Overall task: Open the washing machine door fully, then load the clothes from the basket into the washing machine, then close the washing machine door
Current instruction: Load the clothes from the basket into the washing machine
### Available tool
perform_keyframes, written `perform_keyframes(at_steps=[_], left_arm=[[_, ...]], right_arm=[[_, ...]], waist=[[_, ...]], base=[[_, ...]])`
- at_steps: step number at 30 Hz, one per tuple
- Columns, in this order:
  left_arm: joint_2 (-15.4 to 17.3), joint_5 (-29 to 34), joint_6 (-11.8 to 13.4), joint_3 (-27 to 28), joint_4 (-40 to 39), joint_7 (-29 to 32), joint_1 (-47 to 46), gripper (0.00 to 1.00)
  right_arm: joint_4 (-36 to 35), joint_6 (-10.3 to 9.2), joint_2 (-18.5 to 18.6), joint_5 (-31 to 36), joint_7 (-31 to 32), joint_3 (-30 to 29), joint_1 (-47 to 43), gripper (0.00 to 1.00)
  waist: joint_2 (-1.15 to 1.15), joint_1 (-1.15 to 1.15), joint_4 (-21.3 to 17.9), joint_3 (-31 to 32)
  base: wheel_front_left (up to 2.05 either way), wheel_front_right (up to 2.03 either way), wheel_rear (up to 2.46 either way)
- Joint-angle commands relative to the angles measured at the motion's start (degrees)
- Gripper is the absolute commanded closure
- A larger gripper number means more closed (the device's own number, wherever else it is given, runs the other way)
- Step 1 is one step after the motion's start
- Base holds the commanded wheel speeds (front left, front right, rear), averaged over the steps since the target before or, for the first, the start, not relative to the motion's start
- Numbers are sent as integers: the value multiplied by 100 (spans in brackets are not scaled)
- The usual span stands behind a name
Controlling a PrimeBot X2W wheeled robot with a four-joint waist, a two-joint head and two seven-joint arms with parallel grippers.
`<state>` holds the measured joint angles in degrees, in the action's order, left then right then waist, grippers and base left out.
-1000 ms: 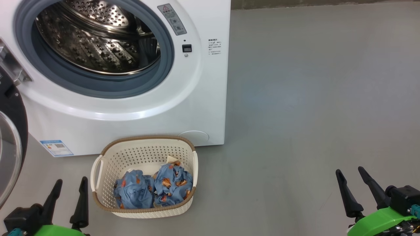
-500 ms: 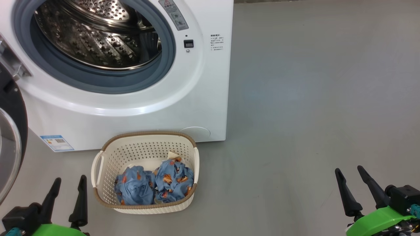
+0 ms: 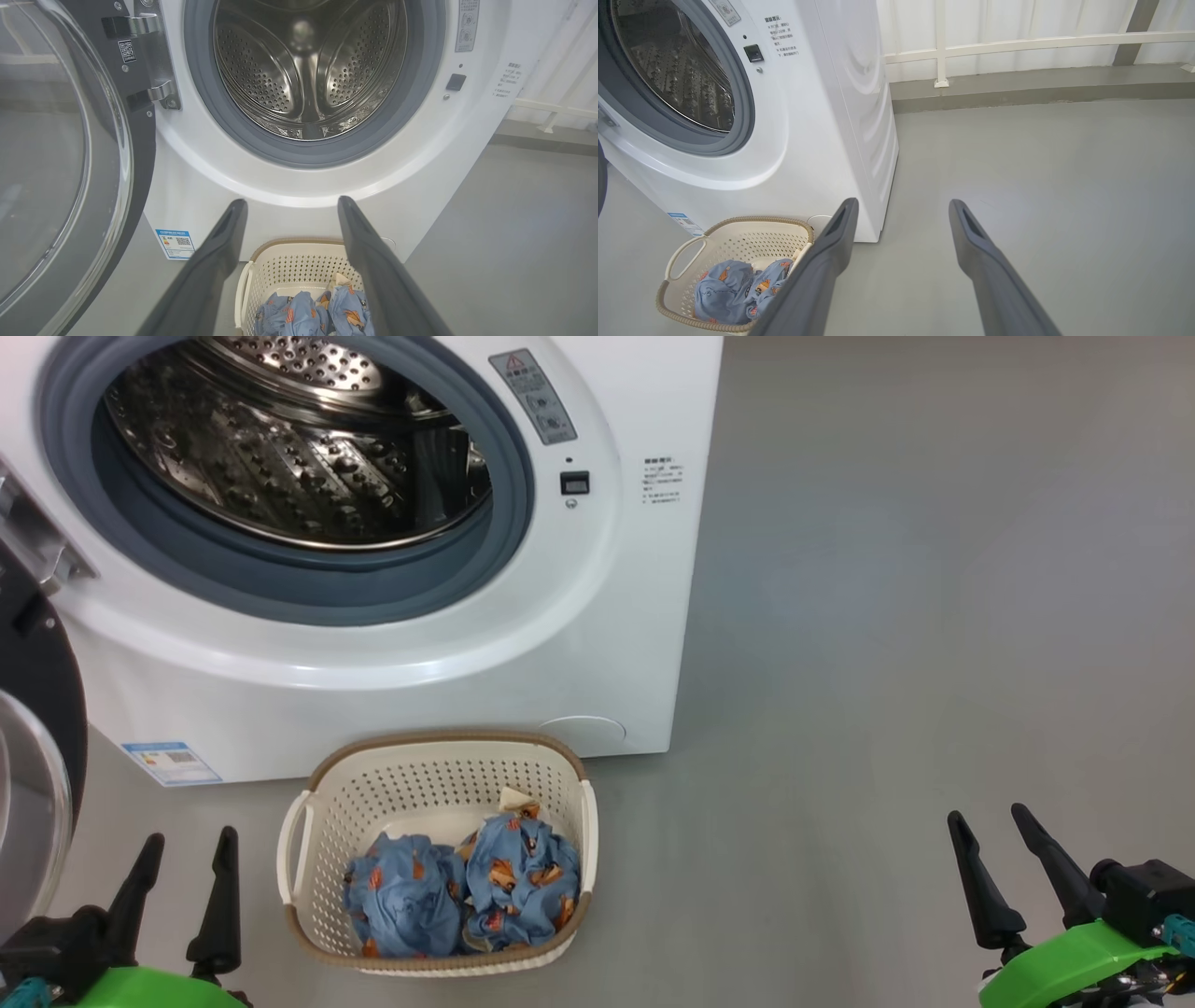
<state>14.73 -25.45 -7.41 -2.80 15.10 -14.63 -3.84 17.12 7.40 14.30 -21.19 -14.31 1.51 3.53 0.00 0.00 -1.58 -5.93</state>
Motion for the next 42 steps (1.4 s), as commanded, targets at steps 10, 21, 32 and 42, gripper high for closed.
perform_keyframes(at_steps=[10, 21, 32, 42], left_arm=[[181, 23, -8, 143, -160, -37, -338, 0], [90, -121, -8, -106, 45, -37, -353, 0], [24, -336, -8, -557, 978, -37, -749, 0], [174, -868, -8, -1525, 2457, -37, -1918, 0]], right_arm=[[-140, 9, 45, 33, -69, 111, 227, 0], [-155, 9, 9, 46, -69, 160, 319, 0], [-314, 9, -123, 102, -69, 274, 727, 0], [-394, 9, -319, 176, -69, 311, 1210, 0]], waist=[[0, 0, 27, -129], [0, 0, 37, -228], [0, 0, -146, -794], [0, 0, -345, -1735]], base=[[49, -51, 2], [0, 0, 0], [0, 0, 0], [0, 0, 0]])
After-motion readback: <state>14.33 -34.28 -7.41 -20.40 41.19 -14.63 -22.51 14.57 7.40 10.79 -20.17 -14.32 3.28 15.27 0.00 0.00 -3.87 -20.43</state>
